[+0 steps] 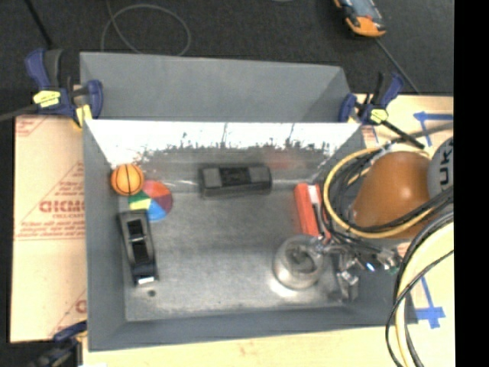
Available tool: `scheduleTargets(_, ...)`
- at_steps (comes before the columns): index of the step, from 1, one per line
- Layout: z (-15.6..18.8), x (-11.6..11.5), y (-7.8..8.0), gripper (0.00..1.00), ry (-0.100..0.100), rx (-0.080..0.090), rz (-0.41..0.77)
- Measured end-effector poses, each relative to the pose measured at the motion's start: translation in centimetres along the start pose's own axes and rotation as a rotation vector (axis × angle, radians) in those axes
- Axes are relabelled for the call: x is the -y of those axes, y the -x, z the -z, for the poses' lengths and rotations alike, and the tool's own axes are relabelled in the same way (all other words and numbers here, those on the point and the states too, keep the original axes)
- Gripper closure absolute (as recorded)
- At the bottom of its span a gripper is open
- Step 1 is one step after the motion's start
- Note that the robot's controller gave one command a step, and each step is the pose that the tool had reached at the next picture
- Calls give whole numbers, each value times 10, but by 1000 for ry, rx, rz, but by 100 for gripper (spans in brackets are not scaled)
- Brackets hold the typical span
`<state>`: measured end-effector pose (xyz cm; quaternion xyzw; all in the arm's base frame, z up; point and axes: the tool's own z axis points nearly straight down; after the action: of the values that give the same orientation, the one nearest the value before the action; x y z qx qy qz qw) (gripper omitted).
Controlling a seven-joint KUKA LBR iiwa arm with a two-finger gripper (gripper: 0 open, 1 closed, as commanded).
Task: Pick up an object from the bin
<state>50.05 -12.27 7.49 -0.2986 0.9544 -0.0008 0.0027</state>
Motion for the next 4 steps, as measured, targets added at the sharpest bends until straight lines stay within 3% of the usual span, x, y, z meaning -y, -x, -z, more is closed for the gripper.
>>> scheduleTargets(1, -18, 0, -1, 0, -1, 0, 14)
scheduleTargets(2, -4, 5, -6, 100, -3, 0, 222)
scheduleTargets(4, -2, 5, -7, 100, -1, 0, 223)
